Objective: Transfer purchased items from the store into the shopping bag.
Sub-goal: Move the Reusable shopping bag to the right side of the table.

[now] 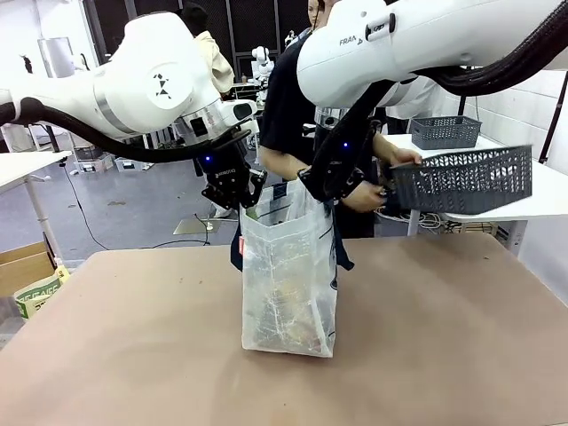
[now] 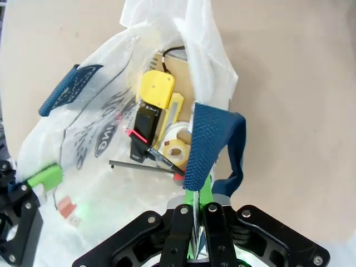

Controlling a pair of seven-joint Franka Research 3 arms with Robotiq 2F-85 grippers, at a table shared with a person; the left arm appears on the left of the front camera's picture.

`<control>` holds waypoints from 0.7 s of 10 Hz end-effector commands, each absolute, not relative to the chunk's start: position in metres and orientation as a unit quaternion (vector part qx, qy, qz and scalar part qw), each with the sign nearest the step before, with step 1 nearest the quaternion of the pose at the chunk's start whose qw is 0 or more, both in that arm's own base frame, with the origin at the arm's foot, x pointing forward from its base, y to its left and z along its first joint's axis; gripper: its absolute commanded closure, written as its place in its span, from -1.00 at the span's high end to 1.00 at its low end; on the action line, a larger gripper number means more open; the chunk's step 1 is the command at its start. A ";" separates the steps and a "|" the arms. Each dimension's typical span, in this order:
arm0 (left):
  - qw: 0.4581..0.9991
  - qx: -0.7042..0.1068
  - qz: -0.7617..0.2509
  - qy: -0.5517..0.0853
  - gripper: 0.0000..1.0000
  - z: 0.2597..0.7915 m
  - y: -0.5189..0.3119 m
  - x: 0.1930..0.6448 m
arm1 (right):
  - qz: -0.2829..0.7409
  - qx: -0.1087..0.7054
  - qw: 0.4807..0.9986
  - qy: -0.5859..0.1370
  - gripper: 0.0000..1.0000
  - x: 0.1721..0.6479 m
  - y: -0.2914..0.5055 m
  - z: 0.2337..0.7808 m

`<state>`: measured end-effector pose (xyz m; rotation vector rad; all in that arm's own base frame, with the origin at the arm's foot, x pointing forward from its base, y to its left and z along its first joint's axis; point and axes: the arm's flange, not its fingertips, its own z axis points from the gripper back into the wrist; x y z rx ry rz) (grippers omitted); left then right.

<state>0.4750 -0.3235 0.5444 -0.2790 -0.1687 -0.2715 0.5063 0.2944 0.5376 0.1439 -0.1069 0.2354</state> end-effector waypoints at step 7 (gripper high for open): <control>0.971 -0.181 -0.117 -0.103 -1.00 0.543 -0.331 0.473 | 0.060 0.137 0.987 -0.061 -1.00 0.519 0.313 0.533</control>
